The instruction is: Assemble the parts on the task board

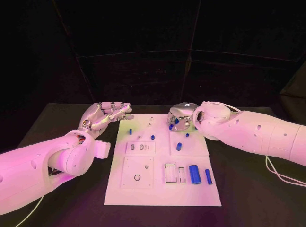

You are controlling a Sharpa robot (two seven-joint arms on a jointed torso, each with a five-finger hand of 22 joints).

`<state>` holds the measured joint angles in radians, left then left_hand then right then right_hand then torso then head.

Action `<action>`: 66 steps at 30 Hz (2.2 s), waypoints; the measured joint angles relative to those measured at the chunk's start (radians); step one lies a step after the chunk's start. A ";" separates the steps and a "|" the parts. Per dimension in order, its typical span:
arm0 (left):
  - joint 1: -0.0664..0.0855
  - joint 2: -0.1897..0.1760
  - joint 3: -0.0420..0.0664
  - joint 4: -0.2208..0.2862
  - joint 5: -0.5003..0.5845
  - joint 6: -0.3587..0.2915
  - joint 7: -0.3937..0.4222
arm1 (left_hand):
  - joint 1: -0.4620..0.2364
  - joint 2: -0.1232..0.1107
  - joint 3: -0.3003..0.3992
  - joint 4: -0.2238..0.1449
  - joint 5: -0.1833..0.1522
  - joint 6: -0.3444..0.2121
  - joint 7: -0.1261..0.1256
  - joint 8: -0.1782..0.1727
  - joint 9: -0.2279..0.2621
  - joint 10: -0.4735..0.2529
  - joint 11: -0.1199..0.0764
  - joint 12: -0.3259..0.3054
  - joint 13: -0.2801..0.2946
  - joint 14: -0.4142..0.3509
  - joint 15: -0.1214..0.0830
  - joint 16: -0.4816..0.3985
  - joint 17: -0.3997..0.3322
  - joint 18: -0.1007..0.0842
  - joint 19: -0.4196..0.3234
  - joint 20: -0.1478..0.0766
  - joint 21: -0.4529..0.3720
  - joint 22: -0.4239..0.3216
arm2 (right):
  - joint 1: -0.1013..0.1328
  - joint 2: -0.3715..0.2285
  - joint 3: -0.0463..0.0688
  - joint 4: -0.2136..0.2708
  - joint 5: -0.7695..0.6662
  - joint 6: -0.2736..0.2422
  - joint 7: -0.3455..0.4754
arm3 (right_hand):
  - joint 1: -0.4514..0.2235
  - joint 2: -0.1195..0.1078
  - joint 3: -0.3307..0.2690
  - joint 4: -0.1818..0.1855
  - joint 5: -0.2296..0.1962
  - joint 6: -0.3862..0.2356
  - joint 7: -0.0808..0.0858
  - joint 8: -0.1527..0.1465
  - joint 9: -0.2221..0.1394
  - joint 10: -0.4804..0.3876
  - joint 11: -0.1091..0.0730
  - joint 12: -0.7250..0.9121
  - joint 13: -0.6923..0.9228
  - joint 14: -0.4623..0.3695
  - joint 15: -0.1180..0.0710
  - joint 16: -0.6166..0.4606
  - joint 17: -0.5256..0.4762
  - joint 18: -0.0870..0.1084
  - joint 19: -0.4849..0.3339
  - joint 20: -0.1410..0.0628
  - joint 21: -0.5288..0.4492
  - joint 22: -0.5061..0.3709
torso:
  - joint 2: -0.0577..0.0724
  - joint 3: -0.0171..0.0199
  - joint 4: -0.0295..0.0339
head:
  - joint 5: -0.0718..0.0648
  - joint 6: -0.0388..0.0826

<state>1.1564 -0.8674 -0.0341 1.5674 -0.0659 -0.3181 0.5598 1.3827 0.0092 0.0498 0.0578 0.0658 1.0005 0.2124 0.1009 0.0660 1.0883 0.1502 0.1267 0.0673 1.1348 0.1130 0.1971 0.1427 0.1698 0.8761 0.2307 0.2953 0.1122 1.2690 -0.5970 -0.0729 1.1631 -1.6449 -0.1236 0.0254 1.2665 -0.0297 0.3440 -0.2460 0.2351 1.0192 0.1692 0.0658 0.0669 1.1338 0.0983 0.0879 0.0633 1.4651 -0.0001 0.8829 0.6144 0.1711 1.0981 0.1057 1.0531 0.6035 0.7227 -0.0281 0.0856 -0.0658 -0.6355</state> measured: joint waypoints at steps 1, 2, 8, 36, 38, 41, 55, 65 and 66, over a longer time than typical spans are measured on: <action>0.000 0.000 0.000 0.000 0.000 0.000 0.000 | 0.000 0.000 0.000 0.000 0.000 0.000 0.000 0.000 0.000 0.000 0.000 0.000 0.000 0.000 0.000 0.000 0.000 0.000 0.000 0.000 0.000 0.000 | 0.000 0.001 0.000 -0.001 0.000 0.000 0.000 | 0.000 0.000 0.007 0.000 0.000 0.000 0.000 0.000 0.000 0.003 -0.001 0.000 0.000 0.000 0.000 0.011 0.011 0.000 0.004 -0.001 0.008 0.011 | 0.000 -0.0001 0.0001 | 0.000 0.000; 0.000 0.000 0.000 0.000 0.000 0.000 -0.001 | 0.000 0.000 0.000 0.000 0.000 0.000 0.000 0.000 0.000 0.000 0.000 0.000 0.000 0.000 0.000 0.000 0.000 0.000 0.000 0.000 0.000 0.000 | 0.000 0.001 0.000 -0.002 0.001 0.001 0.001 | 0.000 0.000 0.015 0.001 0.000 0.008 0.000 0.000 0.000 0.009 -0.002 0.000 0.000 0.000 0.000 0.024 0.023 0.000 0.010 0.000 0.019 0.025 | 0.000 -0.0001 0.0002 | 0.000 0.000; 0.000 0.001 0.000 -0.002 0.000 0.002 -0.003 | 0.000 0.000 0.000 0.000 0.000 0.000 0.000 0.000 0.000 0.000 0.000 0.000 0.000 0.000 0.000 -0.004 0.000 0.000 0.000 0.000 0.000 0.000 | -0.001 0.009 0.000 -0.013 0.002 0.008 0.001 | -0.004 0.004 0.047 0.004 0.000 0.019 0.001 0.000 0.000 0.019 -0.002 0.000 0.000 0.000 0.000 0.074 0.069 0.000 0.021 0.000 0.060 0.078 | 0.002 -0.0001 0.0002 | -0.001 -0.003; 0.000 -0.002 0.000 -0.006 0.005 0.007 -0.014 | -0.012 0.004 0.000 0.000 0.000 0.000 0.000 -0.004 0.000 0.003 0.003 -0.004 0.000 0.000 0.000 -0.008 0.002 0.000 0.000 0.000 0.000 -0.003 | -0.010 0.006 0.001 -0.001 0.029 -0.085 0.014 | -0.007 -0.002 0.138 0.028 -0.029 0.061 -0.010 0.007 0.004 0.080 -0.013 -0.011 0.002 0.000 0.000 0.233 0.220 -0.016 0.080 -0.003 0.190 0.258 | 0.006 -0.0013 -0.0004 | 0.000 -0.006; 0.000 -0.002 0.000 -0.007 0.006 0.007 -0.014 | -0.012 0.004 0.000 0.000 0.000 0.000 0.000 -0.004 0.000 0.003 0.003 -0.004 0.000 0.000 0.000 -0.008 0.002 0.000 0.000 0.000 0.000 -0.003 | -0.010 0.009 0.002 0.000 0.034 -0.110 0.010 | -0.005 -0.004 0.138 0.028 -0.031 0.062 -0.010 0.007 0.004 0.081 -0.014 -0.012 0.002 0.000 0.000 0.236 0.221 -0.016 0.082 -0.004 0.193 0.261 | 0.006 -0.0013 -0.0004 | 0.001 -0.004; 0.000 -0.002 0.000 -0.009 0.006 0.007 -0.015 | -0.012 0.004 0.000 0.000 0.000 0.000 0.000 -0.004 0.000 0.003 0.003 -0.004 0.000 0.000 0.000 -0.008 0.002 0.000 0.000 0.000 0.000 -0.003 | -0.009 0.019 0.003 -0.002 0.039 -0.140 0.001 | -0.002 -0.006 0.138 0.028 -0.034 0.062 -0.010 0.007 0.005 0.081 -0.014 -0.012 0.002 0.000 0.000 0.238 0.223 -0.016 0.082 -0.004 0.194 0.263 | 0.007 -0.0013 -0.0004 | 0.002 -0.001; 0.001 0.001 0.000 -0.010 0.008 0.009 -0.017 | -0.012 0.004 0.000 0.000 0.000 0.002 0.002 -0.008 0.000 0.003 0.003 -0.010 0.000 0.000 0.000 -0.008 0.002 0.000 0.000 0.000 0.000 -0.004 | -0.006 0.086 0.004 -0.049 0.052 -0.233 -0.036 | -0.002 -0.006 0.144 0.034 -0.038 0.061 -0.010 0.006 0.003 0.081 -0.014 -0.012 0.002 0.000 0.000 0.250 0.233 -0.016 0.082 -0.004 0.198 0.269 | 0.014 -0.0026 0.0088 | 0.008 0.007; 0.001 0.001 0.000 -0.003 0.008 0.009 -0.018 | -0.012 0.004 0.000 0.000 0.000 0.002 0.002 -0.008 0.000 0.003 0.003 -0.010 0.000 0.000 0.000 -0.008 0.002 0.000 0.000 0.000 0.000 -0.004 | -0.001 0.122 0.004 -0.076 0.057 -0.247 -0.044 | -0.002 -0.006 0.144 0.034 -0.038 0.061 -0.010 0.006 0.002 0.081 -0.014 -0.012 0.001 0.000 0.000 0.250 0.233 -0.032 0.082 -0.004 0.204 0.270 | 0.024 -0.0057 0.0143 | 0.006 0.012; 0.001 0.001 0.000 -0.003 0.008 0.009 -0.018 | -0.012 0.004 0.000 0.000 0.000 0.002 0.002 -0.008 0.000 0.003 0.003 -0.010 0.000 0.000 0.000 -0.008 0.002 0.000 0.000 0.000 0.000 -0.004 | -0.001 0.125 0.004 -0.078 0.057 -0.247 -0.044 | -0.002 -0.006 0.144 0.034 -0.038 0.061 -0.010 0.006 0.002 0.081 -0.014 -0.012 0.001 0.000 0.000 0.250 0.233 -0.032 0.082 -0.004 0.204 0.270 | 0.026 -0.0058 0.0148 | 0.006 0.012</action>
<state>1.1579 -0.8662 -0.0339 1.5640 -0.0579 -0.3086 0.5416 1.3706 0.0134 0.0499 0.0579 0.0658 1.0028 0.2147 0.0931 0.0662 1.0916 0.1536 0.1169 0.0675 1.1347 0.1130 0.1888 0.1450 0.1698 0.8761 0.2308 0.2953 0.1084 1.2682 -0.4725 -0.0685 1.0851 -1.5877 -0.3710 -0.0188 1.2642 -0.0357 0.4876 -0.2121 0.1974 1.0805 0.1592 0.0722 0.0685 1.2150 0.0841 0.0754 0.0645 1.4650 -0.0001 1.1328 0.8471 0.1394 1.1797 0.1016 1.2575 0.8739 0.7483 -0.0338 0.1004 -0.0599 -0.6235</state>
